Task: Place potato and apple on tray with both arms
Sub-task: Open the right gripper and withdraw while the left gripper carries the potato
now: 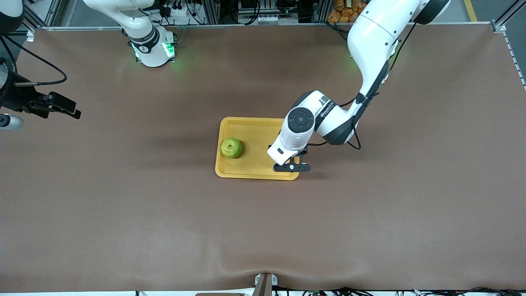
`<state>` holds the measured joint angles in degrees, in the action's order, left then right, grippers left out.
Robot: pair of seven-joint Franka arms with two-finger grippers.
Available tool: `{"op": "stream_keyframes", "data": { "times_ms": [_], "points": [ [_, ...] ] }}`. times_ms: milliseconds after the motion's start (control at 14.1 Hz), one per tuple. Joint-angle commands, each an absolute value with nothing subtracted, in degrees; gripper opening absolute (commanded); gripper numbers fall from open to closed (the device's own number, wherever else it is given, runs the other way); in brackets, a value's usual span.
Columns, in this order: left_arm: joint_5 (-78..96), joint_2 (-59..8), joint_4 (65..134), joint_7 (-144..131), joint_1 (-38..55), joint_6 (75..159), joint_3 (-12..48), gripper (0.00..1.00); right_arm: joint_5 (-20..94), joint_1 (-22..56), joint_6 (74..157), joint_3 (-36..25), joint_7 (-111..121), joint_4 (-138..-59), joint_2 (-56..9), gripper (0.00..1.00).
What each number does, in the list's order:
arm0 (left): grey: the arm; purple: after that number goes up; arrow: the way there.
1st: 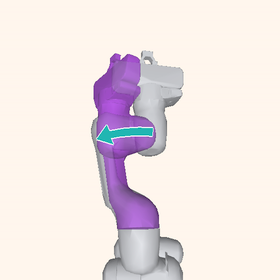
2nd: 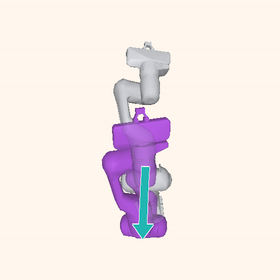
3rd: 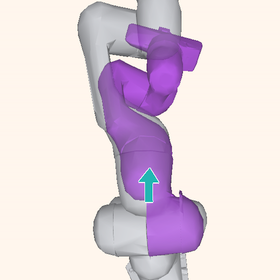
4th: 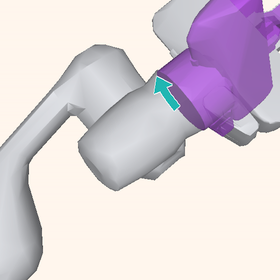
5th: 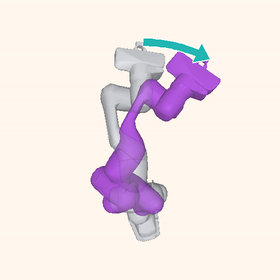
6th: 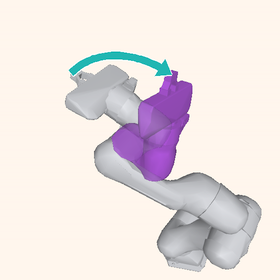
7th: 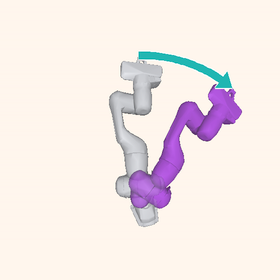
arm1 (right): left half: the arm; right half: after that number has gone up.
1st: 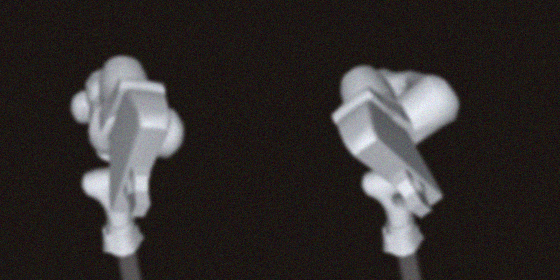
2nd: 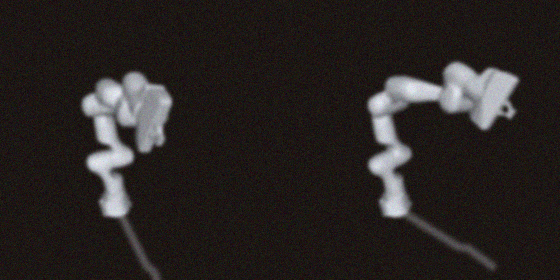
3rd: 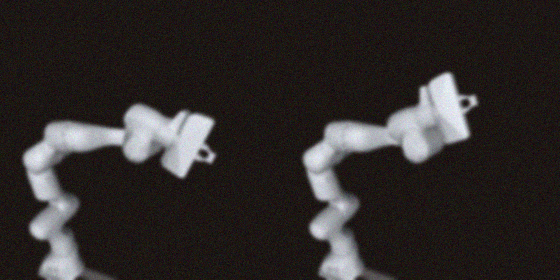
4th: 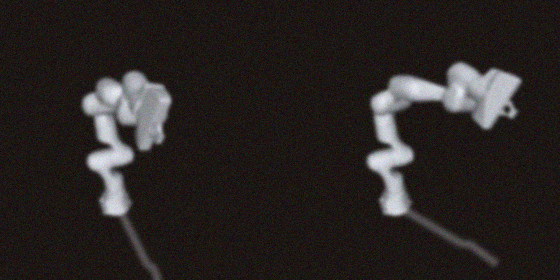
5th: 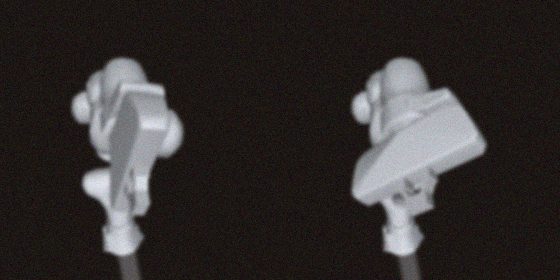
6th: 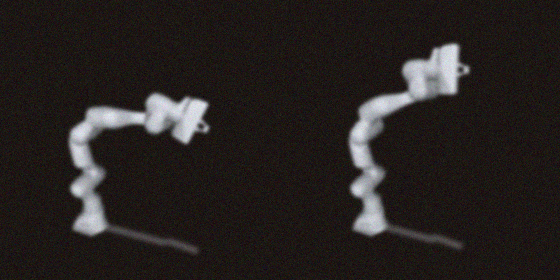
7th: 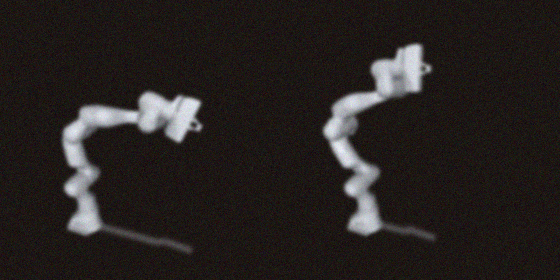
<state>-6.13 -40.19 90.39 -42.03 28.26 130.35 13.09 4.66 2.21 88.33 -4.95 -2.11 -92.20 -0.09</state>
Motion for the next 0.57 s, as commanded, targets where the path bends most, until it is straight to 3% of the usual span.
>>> {"op": "stream_keyframes", "data": {
  "times_ms": [0, 498],
  "points": [
    [-7.38, -40.96, 88.68, -44.29, 29.53, 127.63, 12.22, 0.07, 3.78, 0.62, 85.09, -4.74, -2.55, -90.79, 0.79, 1.00],
    [-7.47, -42.10, 88.77, -47.29, 31.20, 125.95, 11.34, 0.19, 1.23, 1.06, 82.35, -4.83, -2.37, -90.00, 2.90, 1.00]
  ]
}}
